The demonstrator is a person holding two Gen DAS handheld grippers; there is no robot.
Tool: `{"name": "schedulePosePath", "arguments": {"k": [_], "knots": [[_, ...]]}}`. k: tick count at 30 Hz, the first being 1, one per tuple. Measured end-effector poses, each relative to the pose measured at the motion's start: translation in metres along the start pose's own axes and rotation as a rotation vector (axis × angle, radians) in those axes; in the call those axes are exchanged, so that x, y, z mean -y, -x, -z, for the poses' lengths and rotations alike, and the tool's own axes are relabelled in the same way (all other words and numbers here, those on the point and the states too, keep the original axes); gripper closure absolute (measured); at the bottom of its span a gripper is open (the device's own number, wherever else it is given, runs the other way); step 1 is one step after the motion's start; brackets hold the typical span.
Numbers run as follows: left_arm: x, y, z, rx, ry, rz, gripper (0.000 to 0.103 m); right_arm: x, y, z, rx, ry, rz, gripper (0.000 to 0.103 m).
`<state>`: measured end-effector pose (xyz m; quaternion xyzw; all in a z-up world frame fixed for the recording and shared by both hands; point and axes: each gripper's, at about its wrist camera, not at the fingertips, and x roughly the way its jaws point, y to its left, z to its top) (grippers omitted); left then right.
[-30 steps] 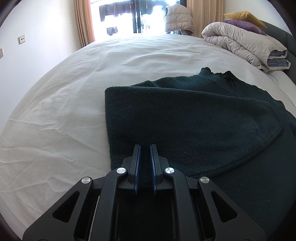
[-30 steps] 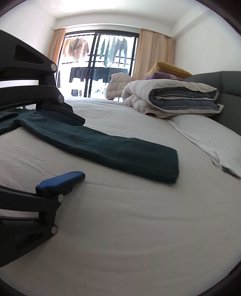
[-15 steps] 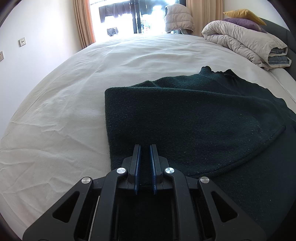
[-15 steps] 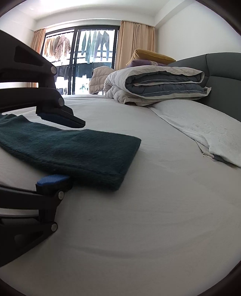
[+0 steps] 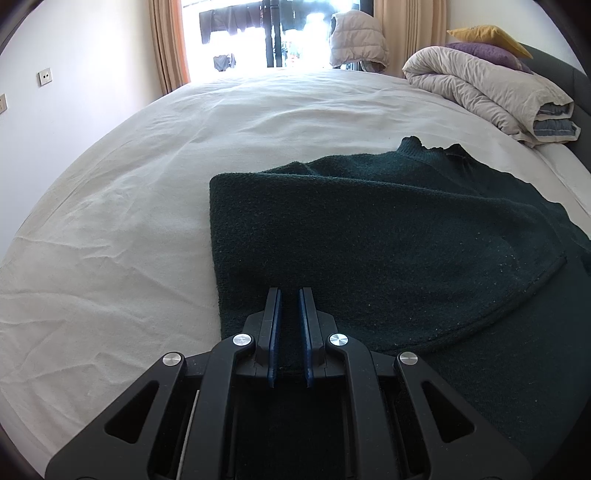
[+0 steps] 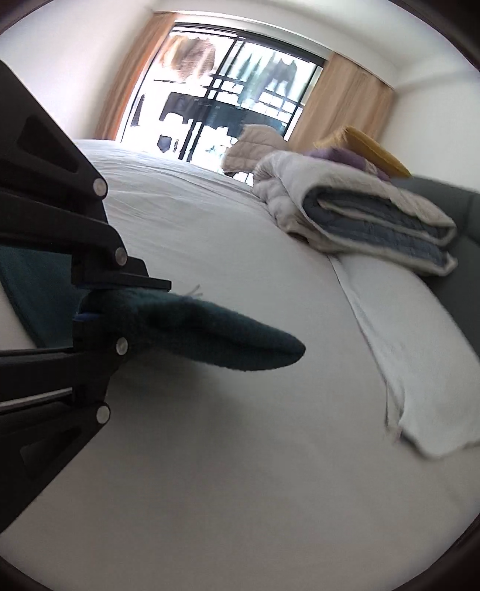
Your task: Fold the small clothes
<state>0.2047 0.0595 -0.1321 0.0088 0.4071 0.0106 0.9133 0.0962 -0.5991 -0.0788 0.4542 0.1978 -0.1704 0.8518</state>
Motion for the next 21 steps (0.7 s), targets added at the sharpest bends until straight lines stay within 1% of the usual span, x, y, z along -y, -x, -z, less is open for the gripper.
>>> {"name": "schedulePosePath", "arguments": {"k": [2, 4, 6, 8, 10, 11, 13, 14, 15, 17, 18, 19, 21], "knots": [[-0.002, 0.001, 0.001, 0.001, 0.008, 0.008, 0.093, -0.059, 0.000, 0.025, -0.030, 0.159, -0.043, 0.092], [-0.004, 0.002, 0.001, 0.002, 0.017, 0.018, 0.093, -0.119, 0.001, 0.061, -0.061, 0.317, -0.092, 0.092], [-0.006, 0.003, 0.001, 0.004, 0.027, 0.028, 0.093, -0.174, 0.004, 0.110, -0.085, 0.507, -0.130, 0.092], [-0.008, 0.006, 0.002, 0.003, 0.040, 0.039, 0.093, -0.218, 0.003, 0.164, -0.094, 0.713, -0.120, 0.092], [-0.014, 0.011, -0.002, -0.008, 0.079, 0.074, 0.093, -0.244, -0.005, 0.219, -0.121, 0.865, -0.104, 0.092], [-0.019, 0.015, -0.004, -0.020, 0.120, 0.107, 0.093, -0.251, -0.011, 0.244, -0.135, 0.931, -0.089, 0.092], [-0.030, 0.022, -0.008, -0.047, 0.241, 0.229, 0.090, -0.260, -0.022, 0.285, -0.168, 1.020, -0.063, 0.092], [-0.031, 0.026, -0.010, -0.060, 0.285, 0.281, 0.090, -0.261, -0.025, 0.301, -0.187, 1.039, -0.070, 0.092], [-0.028, 0.030, -0.014, -0.063, 0.299, 0.317, 0.090, -0.263, -0.028, 0.313, -0.196, 1.059, -0.071, 0.092], [-0.014, 0.033, -0.023, -0.078, 0.291, 0.391, 0.083, -0.266, -0.031, 0.331, -0.201, 1.092, -0.075, 0.092], [-0.006, 0.032, -0.027, -0.092, 0.297, 0.446, 0.072, -0.266, -0.031, 0.337, -0.207, 1.097, -0.083, 0.092], [0.000, 0.029, -0.032, -0.106, 0.312, 0.503, 0.049, -0.266, -0.032, 0.342, -0.215, 1.104, -0.090, 0.091], [0.014, 0.021, -0.039, -0.128, 0.351, 0.580, 0.025, -0.264, -0.043, 0.353, -0.267, 1.113, -0.101, 0.085]]}}
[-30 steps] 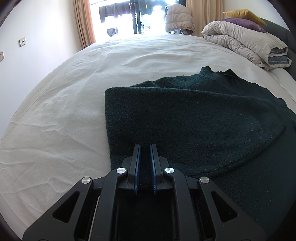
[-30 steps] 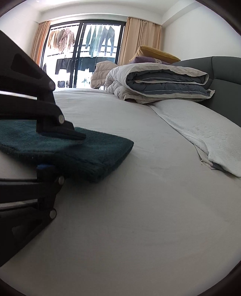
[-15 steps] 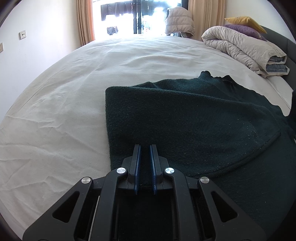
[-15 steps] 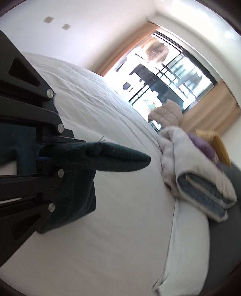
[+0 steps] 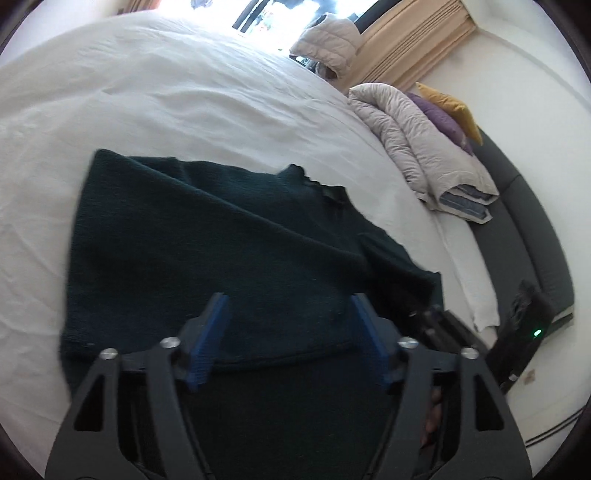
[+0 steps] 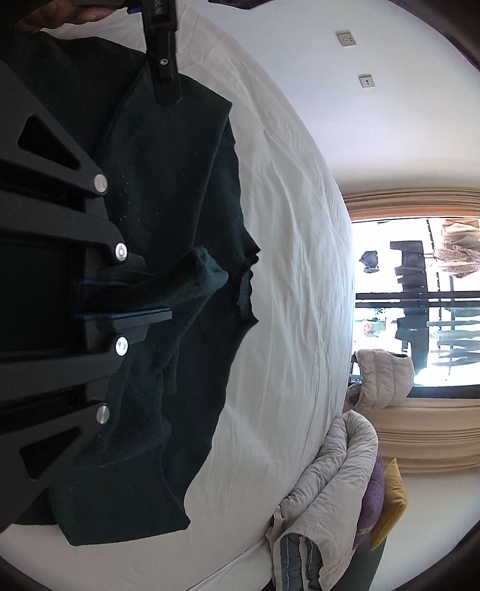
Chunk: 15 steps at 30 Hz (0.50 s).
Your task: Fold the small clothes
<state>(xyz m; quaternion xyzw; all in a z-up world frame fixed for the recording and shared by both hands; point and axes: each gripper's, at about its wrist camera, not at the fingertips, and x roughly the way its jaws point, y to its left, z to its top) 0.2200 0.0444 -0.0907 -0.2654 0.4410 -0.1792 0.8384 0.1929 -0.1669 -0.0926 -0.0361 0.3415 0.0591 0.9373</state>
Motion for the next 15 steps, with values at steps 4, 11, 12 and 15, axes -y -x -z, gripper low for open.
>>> {"name": "schedulePosePath", "arguments": {"k": [4, 11, 12, 15], "knots": [[0.010, -0.035, -0.005, -0.106, 0.077, 0.058, 0.025, 0.007, -0.014, 0.020, -0.083, -0.091, -0.132, 0.052], [0.044, -0.080, -0.005, -0.201, 0.019, 0.042, 0.025, 0.059, 0.043, 0.062, 0.008, -0.369, -0.309, 0.028], [0.048, -0.087, -0.006, -0.213, 0.009, 0.034, 0.025, 0.068, 0.046, 0.073, 0.013, -0.421, -0.340, 0.028], [0.062, -0.108, -0.009, -0.241, -0.027, -0.017, 0.025, 0.097, 0.042, 0.108, 0.013, -0.585, -0.412, 0.034]]}}
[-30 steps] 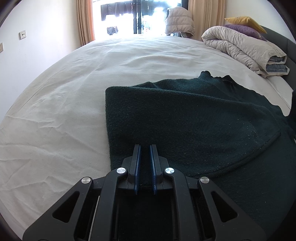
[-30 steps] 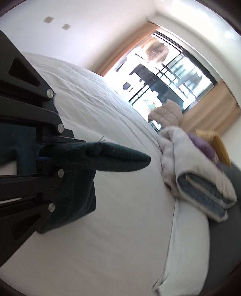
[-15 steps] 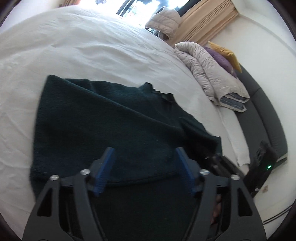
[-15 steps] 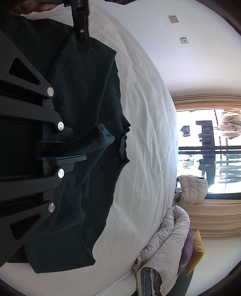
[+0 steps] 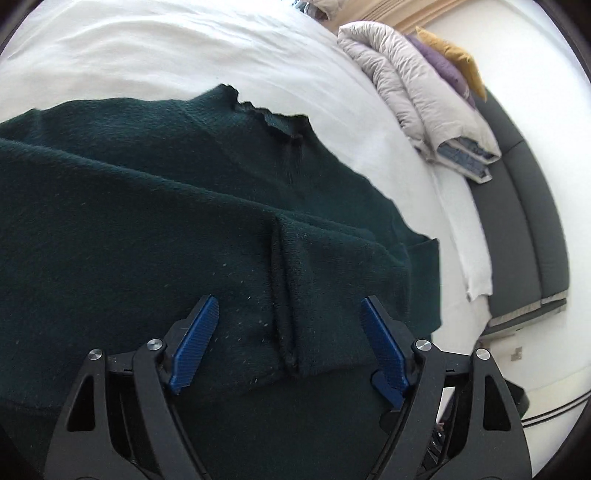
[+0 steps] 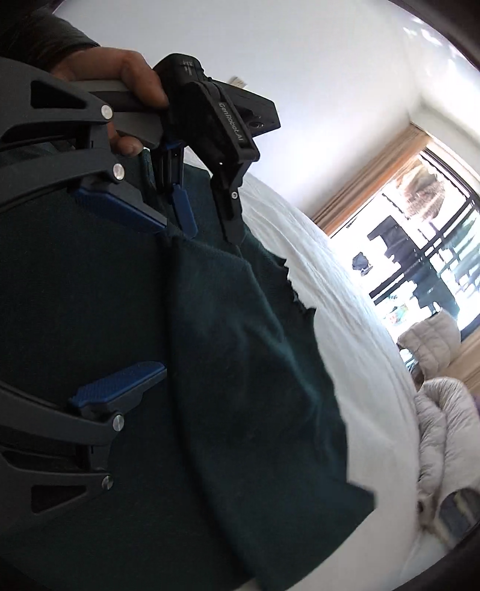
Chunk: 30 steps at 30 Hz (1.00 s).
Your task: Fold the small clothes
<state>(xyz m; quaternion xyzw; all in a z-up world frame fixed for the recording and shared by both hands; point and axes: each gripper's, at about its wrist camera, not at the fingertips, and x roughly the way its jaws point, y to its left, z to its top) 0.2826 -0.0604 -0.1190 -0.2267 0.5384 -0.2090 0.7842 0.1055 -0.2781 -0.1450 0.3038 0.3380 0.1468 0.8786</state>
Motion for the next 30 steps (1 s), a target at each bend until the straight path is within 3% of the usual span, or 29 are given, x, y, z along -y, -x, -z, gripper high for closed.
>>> {"name": "schedulePosePath", "arguments": {"k": [1, 3, 5, 6, 7, 9, 13, 21, 23, 25, 30], "knots": [[0.005, -0.004, -0.001, 0.000, -0.004, -0.014, 0.025, 0.011, 0.005, 0.001, 0.029, -0.050, -0.032, 0.043], [0.015, -0.013, -0.004, -0.019, -0.022, -0.032, 0.025, 0.026, 0.007, -0.001, 0.047, -0.121, -0.075, 0.049], [0.027, -0.023, -0.005, -0.037, -0.037, -0.033, 0.025, 0.028, 0.004, -0.002, 0.050, -0.121, -0.064, 0.055], [0.030, -0.027, -0.005, -0.043, -0.044, -0.033, 0.034, 0.027, 0.002, -0.002, 0.048, -0.109, -0.057, 0.056], [0.033, -0.032, -0.005, -0.053, -0.047, -0.033, 0.053, 0.024, 0.001, -0.002, 0.047, -0.095, -0.051, 0.055], [0.034, -0.039, -0.005, -0.060, -0.040, -0.046, 0.071, 0.023, 0.000, -0.001, 0.049, -0.086, -0.048, 0.055], [0.022, -0.031, -0.007, -0.026, 0.013, 0.022, 0.094, 0.026, -0.001, -0.001, 0.054, -0.093, -0.056, 0.056], [0.012, 0.019, -0.006, 0.153, 0.009, 0.049, 0.096, 0.032, 0.001, -0.005, 0.048, -0.114, -0.077, 0.055], [0.005, 0.026, -0.001, 0.166, 0.004, 0.042, 0.096, 0.033, 0.004, -0.010, 0.032, -0.150, -0.098, 0.047], [-0.002, 0.030, 0.005, 0.178, -0.003, 0.028, 0.096, 0.034, 0.011, -0.018, 0.045, -0.206, -0.126, 0.033], [-0.040, 0.042, 0.011, 0.197, 0.059, 0.032, 0.096, 0.063, 0.022, -0.044, 0.122, -0.409, -0.150, 0.026]]}}
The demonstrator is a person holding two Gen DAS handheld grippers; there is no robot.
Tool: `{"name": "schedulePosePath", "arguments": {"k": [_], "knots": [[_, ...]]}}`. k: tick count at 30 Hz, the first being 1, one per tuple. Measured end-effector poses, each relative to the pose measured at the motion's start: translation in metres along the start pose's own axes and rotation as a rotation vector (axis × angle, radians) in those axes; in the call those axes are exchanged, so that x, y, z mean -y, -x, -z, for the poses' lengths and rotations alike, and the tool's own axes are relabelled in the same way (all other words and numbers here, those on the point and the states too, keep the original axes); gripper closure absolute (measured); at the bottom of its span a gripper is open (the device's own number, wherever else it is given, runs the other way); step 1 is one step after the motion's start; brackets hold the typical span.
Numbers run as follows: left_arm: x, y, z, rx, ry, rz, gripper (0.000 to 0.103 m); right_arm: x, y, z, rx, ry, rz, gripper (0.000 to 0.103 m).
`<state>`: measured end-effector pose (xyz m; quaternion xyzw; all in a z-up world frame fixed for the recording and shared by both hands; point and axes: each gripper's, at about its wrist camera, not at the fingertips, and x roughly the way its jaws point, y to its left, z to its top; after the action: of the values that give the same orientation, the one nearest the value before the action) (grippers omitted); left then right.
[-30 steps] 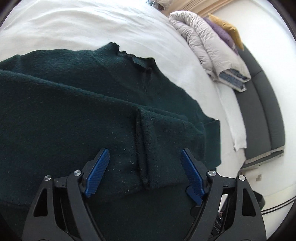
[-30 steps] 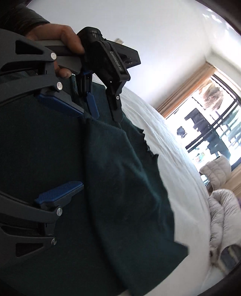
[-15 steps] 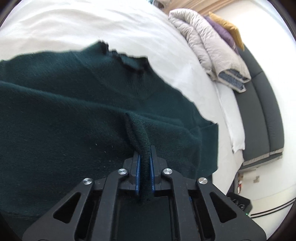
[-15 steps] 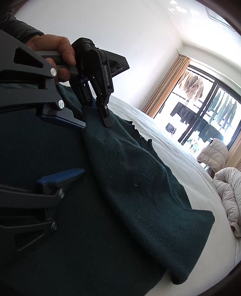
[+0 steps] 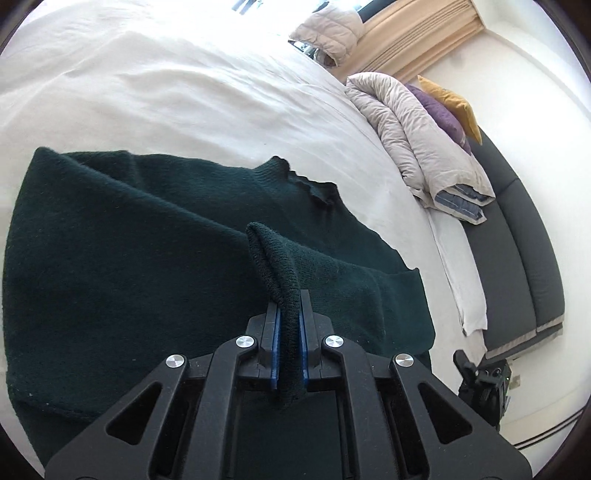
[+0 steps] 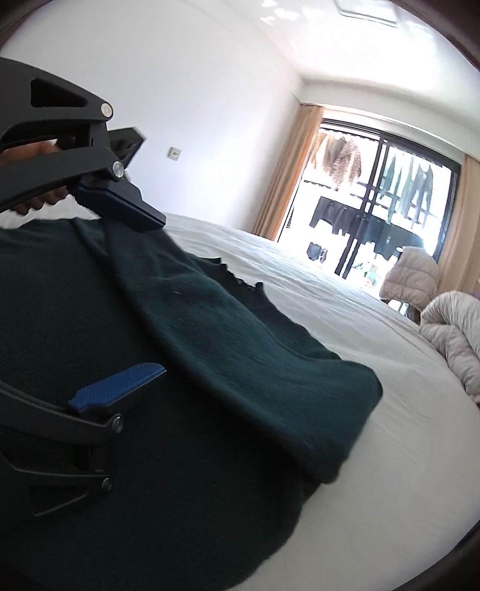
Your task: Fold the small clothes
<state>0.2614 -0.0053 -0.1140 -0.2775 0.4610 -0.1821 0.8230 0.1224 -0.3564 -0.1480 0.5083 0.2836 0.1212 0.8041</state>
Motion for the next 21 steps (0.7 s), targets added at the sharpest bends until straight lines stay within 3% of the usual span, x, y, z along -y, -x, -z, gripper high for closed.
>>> {"name": "schedulePosePath", "arguments": {"k": [4, 9, 13, 18, 21], "knots": [[-0.033, 0.018, -0.001, 0.028, 0.042, -0.013, 0.096, 0.022, 0.002, -0.023, 0.045, -0.152, -0.003, 0.028], [-0.065, 0.020, -0.012, 0.016, 0.064, -0.024, 0.096, 0.030, 0.005, -0.034, 0.117, -0.215, -0.013, 0.028], [-0.065, 0.010, -0.009, 0.002, 0.048, -0.050, 0.096, 0.033, 0.000, -0.037, 0.135, -0.246, -0.022, 0.028], [-0.055, 0.007, -0.008, 0.012, 0.028, -0.023, 0.096, 0.024, -0.017, -0.047, 0.091, -0.230, -0.041, 0.028], [-0.047, 0.012, -0.007, 0.008, 0.005, -0.026, 0.096, 0.029, -0.011, -0.063, 0.162, -0.250, -0.069, 0.028]]}}
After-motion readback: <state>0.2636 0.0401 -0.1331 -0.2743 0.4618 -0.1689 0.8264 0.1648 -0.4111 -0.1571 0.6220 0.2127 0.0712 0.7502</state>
